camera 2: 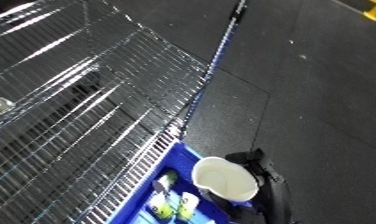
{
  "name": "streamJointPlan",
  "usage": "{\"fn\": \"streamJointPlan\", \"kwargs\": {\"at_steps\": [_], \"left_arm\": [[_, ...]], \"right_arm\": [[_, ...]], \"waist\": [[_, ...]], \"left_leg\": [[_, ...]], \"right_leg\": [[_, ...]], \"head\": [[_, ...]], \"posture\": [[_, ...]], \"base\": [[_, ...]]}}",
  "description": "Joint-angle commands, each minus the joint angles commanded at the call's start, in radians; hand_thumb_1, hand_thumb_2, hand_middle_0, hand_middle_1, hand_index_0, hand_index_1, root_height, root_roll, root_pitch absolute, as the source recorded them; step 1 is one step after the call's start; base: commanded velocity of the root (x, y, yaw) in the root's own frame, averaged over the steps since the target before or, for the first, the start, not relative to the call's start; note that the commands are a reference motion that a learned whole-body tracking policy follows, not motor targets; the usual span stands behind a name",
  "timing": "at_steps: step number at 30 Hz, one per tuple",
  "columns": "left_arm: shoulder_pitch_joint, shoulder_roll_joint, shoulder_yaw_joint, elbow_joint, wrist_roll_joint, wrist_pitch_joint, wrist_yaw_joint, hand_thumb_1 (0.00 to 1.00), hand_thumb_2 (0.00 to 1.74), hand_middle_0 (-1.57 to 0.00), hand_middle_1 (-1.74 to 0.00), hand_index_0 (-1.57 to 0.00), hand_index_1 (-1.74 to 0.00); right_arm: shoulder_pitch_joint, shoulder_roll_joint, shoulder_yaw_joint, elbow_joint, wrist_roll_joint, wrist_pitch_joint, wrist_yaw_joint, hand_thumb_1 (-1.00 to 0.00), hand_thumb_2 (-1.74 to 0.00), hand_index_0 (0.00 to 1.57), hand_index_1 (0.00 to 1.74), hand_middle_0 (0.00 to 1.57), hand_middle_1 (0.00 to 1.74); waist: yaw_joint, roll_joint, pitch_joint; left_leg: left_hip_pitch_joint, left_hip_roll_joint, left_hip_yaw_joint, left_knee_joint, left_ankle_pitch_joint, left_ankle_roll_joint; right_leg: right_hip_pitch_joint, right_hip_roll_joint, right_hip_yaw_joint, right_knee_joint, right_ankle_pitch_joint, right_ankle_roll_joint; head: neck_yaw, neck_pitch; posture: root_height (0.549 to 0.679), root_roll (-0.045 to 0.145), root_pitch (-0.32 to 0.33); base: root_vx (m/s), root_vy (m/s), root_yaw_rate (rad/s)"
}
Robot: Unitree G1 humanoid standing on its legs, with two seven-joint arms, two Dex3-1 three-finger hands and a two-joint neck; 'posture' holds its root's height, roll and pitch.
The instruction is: Pick up the object and place it into the box
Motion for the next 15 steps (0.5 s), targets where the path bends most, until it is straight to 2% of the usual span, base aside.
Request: {"fn": "streamJointPlan", "kwargs": {"at_steps": [4,9,15], "left_arm": [[0.003,-0.005,-0.002,0.001,-0.003,-0.008,-0.002,1.00,1.74,-1.57,-1.74,-1.57,-1.74],[-0.001,-0.008,-0.007,0.007,0.000,-0.010,-0.008,1.00,1.74,-1.57,-1.74,-1.57,-1.74],[-0.012,-0.008,-0.012,0.009,0.000,-0.004,0.000,1.00,1.74,-1.57,-1.74,-1.57,-1.74]], "right_arm": [[0.033,0.006,-0.007,0.018,0.031,-0.019,0.019,-0.80,-1.39,1.26,1.39,1.26,1.39],[0.037,0.009,0.000,0.039,0.065,-0.030,0.063,-0.55,-0.96,0.86,0.96,0.86,0.96],[0.012,0.011,0.012,0.044,0.063,-0.022,0.060,-0.25,-0.44,0.39,0.44,0.39,0.44]], "waist": [[-0.011,0.008,0.000],[-0.009,0.014,0.000],[-0.004,0.020,0.000]], "left_leg": [[0.009,-0.004,0.008,-0.011,-0.001,0.0016],[0.010,-0.011,0.006,-0.016,-0.001,0.0035],[0.002,-0.019,0.001,-0.022,0.004,0.0033]], "right_leg": [[0.001,0.0026,0.007,-0.011,0.002,0.0010],[-0.002,0.0042,0.011,-0.017,0.005,0.0019],[-0.008,0.0048,0.012,-0.022,0.008,0.0017]], "head": [[0.000,-0.002],[0.008,-0.005],[0.003,-0.015]], "posture": [[0.641,0.090,0.111],[0.641,0.092,0.114],[0.642,0.095,0.122]], "base": [[0.000,0.038,-0.042],[-0.003,0.005,0.009],[0.000,-0.001,0.034]]}}
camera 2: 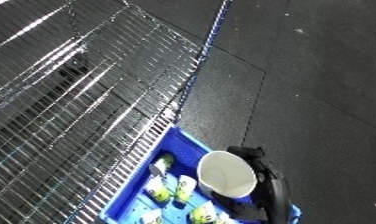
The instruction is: Pick up the object and place it into the box
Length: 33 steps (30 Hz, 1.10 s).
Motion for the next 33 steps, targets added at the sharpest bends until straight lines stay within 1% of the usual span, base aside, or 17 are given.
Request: {"fn": "streamJointPlan", "kwargs": {"at_steps": [5,11,20,23,27,30,33], "left_arm": [[0.001,-0.003,0.000,0.002,-0.001,-0.001,0.002,1.00,1.74,-1.57,-1.74,-1.57,-1.74],[0.001,-0.007,0.004,0.001,0.000,0.003,-0.001,1.00,1.74,-1.57,-1.74,-1.57,-1.74],[0.002,-0.011,0.006,-0.001,-0.003,0.006,0.005,1.00,1.74,-1.57,-1.74,-1.57,-1.74],[0.005,-0.010,0.005,-0.005,-0.004,0.007,0.007,1.00,1.74,-1.57,-1.74,-1.57,-1.74],[0.003,-0.010,0.002,-0.007,-0.002,0.011,0.010,1.00,1.74,-1.57,-1.74,-1.57,-1.74],[-0.002,-0.009,-0.002,-0.005,-0.004,0.014,0.014,1.00,1.74,-1.57,-1.74,-1.57,-1.74],[-0.010,-0.009,-0.008,0.002,-0.007,0.016,0.015,1.00,1.74,-1.57,-1.74,-1.57,-1.74]], "right_arm": [[-0.005,0.008,0.008,-0.007,-0.014,0.006,-0.009,0.00,0.00,0.00,0.00,0.00,0.00],[-0.002,0.016,0.008,-0.013,-0.024,0.013,-0.009,0.00,0.00,0.00,0.00,0.00,0.00],[0.012,0.032,0.009,-0.019,0.000,0.015,0.015,0.00,0.00,0.00,0.00,0.00,0.00],[0.009,0.034,0.012,-0.026,-0.010,0.010,0.019,0.00,0.00,0.00,0.00,0.00,0.00],[-0.016,0.035,0.028,-0.046,-0.032,0.011,0.022,0.00,0.00,0.00,0.00,0.00,0.00],[-0.047,0.033,0.042,-0.063,-0.036,0.022,0.030,0.00,0.00,0.00,0.00,0.00,0.00],[-0.095,0.031,0.062,-0.074,-0.045,0.052,0.040,0.00,0.00,0.00,0.00,0.00,0.00]], "waist": [[0.003,0.002,0.000],[0.005,0.000,0.000],[0.009,-0.003,0.000],[0.015,-0.006,0.000],[0.028,-0.010,0.000],[0.040,-0.014,0.000],[0.056,-0.018,0.000]], "left_leg": [[-0.005,-0.003,-0.003,-0.002,0.003,-0.0003],[-0.006,-0.002,-0.005,-0.002,0.007,-0.0014],[-0.007,-0.001,-0.009,-0.006,0.013,-0.0044],[-0.006,-0.001,-0.013,-0.009,0.016,-0.0052],[-0.001,-0.002,-0.023,-0.017,0.024,-0.0079],[0.003,-0.003,-0.031,-0.022,0.030,-0.0101],[0.005,-0.005,-0.043,-0.021,0.034,-0.0131]], "right_leg": [[-0.005,0.0003,0.000,0.002,0.000,-0.0015],[-0.006,0.0006,-0.003,0.005,0.000,-0.0017],[-0.003,0.0010,-0.005,0.004,0.000,-0.0028],[0.001,0.0004,-0.007,0.002,0.000,-0.0034],[0.010,-0.0017,-0.014,-0.002,-0.001,-0.0048],[0.019,-0.0038,-0.020,-0.003,-0.002,-0.0065],[0.028,-0.0077,-0.028,-0.002,-0.005,-0.0091]], "head": [[-0.007,-0.005],[-0.008,-0.015],[-0.039,-0.028],[-0.051,-0.025],[-0.071,-0.030],[-0.089,-0.035],[-0.122,-0.050]], "posture": [[0.641,0.096,0.126],[0.641,0.097,0.125],[0.642,0.097,0.124],[0.642,0.097,0.122],[0.642,0.096,0.116],[0.643,0.096,0.110],[0.643,0.096,0.102]], "base": [[0.009,0.003,0.021],[0.015,0.000,0.018],[0.009,0.000,0.019],[0.001,-0.012,0.052],[-0.002,-0.028,0.089],[-0.007,-0.032,0.095],[-0.007,-0.038,0.117]]}}
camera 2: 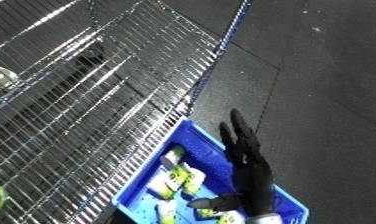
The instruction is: Pick up the object and place it into the box
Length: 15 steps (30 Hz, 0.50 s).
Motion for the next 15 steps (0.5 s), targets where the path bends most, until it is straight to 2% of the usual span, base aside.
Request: {"fn": "streamJointPlan", "kwargs": {"at_steps": [7,15], "left_arm": [[-0.027,0.005,0.000,0.022,-0.004,0.013,0.005,1.00,1.74,-1.57,-1.74,-1.57,-1.74],[-0.058,0.035,0.016,0.042,0.004,0.039,0.001,1.00,1.74,-1.57,-1.74,-1.57,-1.74]], "right_arm": [[-0.110,-0.011,0.056,0.000,-0.037,0.084,0.037,0.00,0.00,0.00,0.00,0.00,0.00],[-0.214,-0.004,0.134,0.011,-0.050,0.155,0.063,0.00,0.00,0.00,0.00,0.00,0.00]], "waist": [[0.047,-0.019,0.000],[0.114,-0.057,0.000]], "left_leg": [[0.008,0.001,-0.032,-0.005,0.021,-0.0096],[-0.008,-0.002,-0.077,-0.002,0.041,-0.0114]], "right_leg": [[0.027,-0.0132,-0.025,-0.001,-0.005,-0.0051],[0.044,-0.0200,-0.064,0.012,-0.006,-0.0057]], "head": [[-0.126,-0.024],[-0.262,-0.032]], "posture": [[0.643,0.092,0.081],[0.642,0.078,0.066]], "base": [[-0.006,-0.057,0.164],[-0.016,-0.100,0.171]]}}
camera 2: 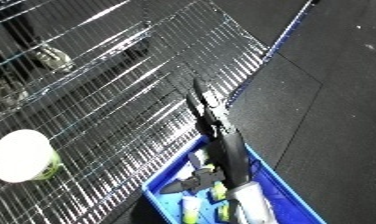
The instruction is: Pick up the object and place it into the box
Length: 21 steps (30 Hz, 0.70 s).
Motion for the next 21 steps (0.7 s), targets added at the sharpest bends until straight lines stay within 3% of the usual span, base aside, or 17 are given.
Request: {"fn": "streamJointPlan", "kwargs": {"at_steps": [7,16,21], "left_arm": [[-0.022,0.015,0.006,0.020,0.006,0.009,-0.002,1.00,1.74,-1.57,-1.74,-1.57,-1.74],[-0.035,0.020,-0.006,0.039,0.020,0.009,-0.028,1.00,1.74,-1.57,-1.74,-1.57,-1.74],[-0.041,0.025,-0.013,0.039,0.030,0.020,-0.044,1.00,1.74,-1.57,-1.74,-1.57,-1.74]], "right_arm": [[-0.075,0.019,0.068,0.032,-0.003,0.044,0.044,0.00,0.00,0.00,0.00,0.00,0.00],[-0.121,0.049,0.126,0.071,-0.032,0.083,0.082,0.00,0.00,0.00,0.00,0.00,0.00],[-0.133,0.066,0.150,0.089,-0.034,0.095,0.064,0.00,0.00,0.00,0.00,0.00,0.00]], "waist": [[0.053,-0.022,0.000],[0.108,-0.032,0.000],[0.131,-0.038,0.000]], "left_leg": [[-0.020,-0.004,-0.037,0.005,0.021,-0.0008],[-0.029,-0.004,-0.066,-0.033,0.062,-0.0045],[-0.046,-0.011,-0.079,-0.020,0.063,-0.0020]], "right_leg": [[0.004,-0.0051,-0.032,0.009,0.000,0.0031],[0.005,-0.0190,-0.069,0.006,0.001,0.0116],[-0.002,-0.0256,-0.087,0.016,-0.002,0.0121]], "head": [[-0.142,-0.002],[-0.266,0.020],[-0.286,0.015]], "posture": [[0.641,0.066,0.062],[0.641,0.055,0.071],[0.640,0.052,0.075]], "base": [[0.005,-0.066,0.159],[0.024,-0.045,0.195],[0.040,-0.040,0.193]]}}
